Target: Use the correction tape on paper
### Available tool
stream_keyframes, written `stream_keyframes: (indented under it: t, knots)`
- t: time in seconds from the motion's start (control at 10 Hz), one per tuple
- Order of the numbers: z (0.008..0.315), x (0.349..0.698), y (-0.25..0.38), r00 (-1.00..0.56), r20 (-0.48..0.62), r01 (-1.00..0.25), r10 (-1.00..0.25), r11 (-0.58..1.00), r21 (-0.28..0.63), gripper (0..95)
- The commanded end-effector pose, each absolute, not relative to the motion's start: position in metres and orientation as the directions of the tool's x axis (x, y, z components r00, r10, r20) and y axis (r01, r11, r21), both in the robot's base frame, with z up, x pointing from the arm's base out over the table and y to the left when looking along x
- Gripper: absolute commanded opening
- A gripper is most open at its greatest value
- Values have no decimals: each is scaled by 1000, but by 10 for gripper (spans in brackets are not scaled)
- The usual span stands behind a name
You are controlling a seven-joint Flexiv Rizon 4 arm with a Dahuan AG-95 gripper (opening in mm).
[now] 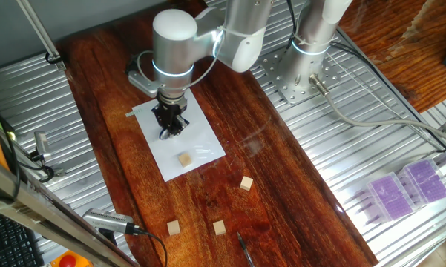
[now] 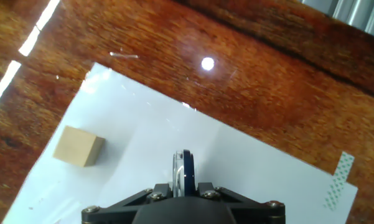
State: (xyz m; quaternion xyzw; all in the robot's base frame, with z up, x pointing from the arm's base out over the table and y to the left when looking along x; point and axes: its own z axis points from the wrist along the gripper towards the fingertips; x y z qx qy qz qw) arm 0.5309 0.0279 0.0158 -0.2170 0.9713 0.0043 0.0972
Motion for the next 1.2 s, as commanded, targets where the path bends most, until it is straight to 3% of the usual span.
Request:
stream_keyframes:
  t: [0.1,0.5,1.2]
  knots:
    - [16,539,27,-884,-201,-426,-422,904,-28,0]
    - [17,559,32,-889,-209,-414,-407,910,-14,0]
    - [24,543,25,-887,-146,-441,-439,897,-19,0]
